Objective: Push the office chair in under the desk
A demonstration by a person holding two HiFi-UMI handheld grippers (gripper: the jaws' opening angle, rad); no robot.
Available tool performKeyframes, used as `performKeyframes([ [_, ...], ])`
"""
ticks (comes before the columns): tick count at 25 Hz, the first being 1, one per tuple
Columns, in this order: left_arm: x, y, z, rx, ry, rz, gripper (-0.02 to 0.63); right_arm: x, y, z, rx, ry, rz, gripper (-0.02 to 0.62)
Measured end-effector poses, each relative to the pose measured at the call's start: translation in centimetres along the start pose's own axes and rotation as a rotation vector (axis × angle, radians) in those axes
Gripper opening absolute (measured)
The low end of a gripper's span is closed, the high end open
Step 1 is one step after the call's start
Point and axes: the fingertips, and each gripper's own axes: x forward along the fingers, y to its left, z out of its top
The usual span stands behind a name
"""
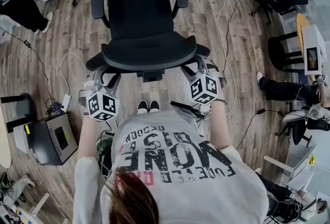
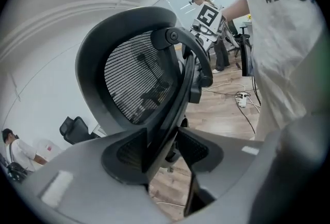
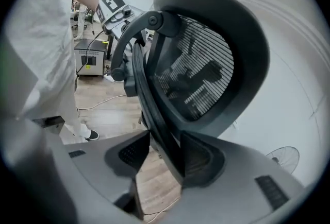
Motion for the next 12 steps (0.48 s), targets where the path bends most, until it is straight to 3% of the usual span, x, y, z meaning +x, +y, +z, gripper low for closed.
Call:
performKeyframes([
  [6, 0.12, -0.07, -0.05, 0.002, -0.007, 0.003, 0.192, 0.39, 0.2, -0.13, -0.023, 0.02, -0.017, 0.178],
  [12, 0.42, 0.51, -0.06, 0.011, -0.008, 0.01, 0.193, 0.72, -0.19, 0.01, 0.018, 0.039, 0.011, 0.178],
])
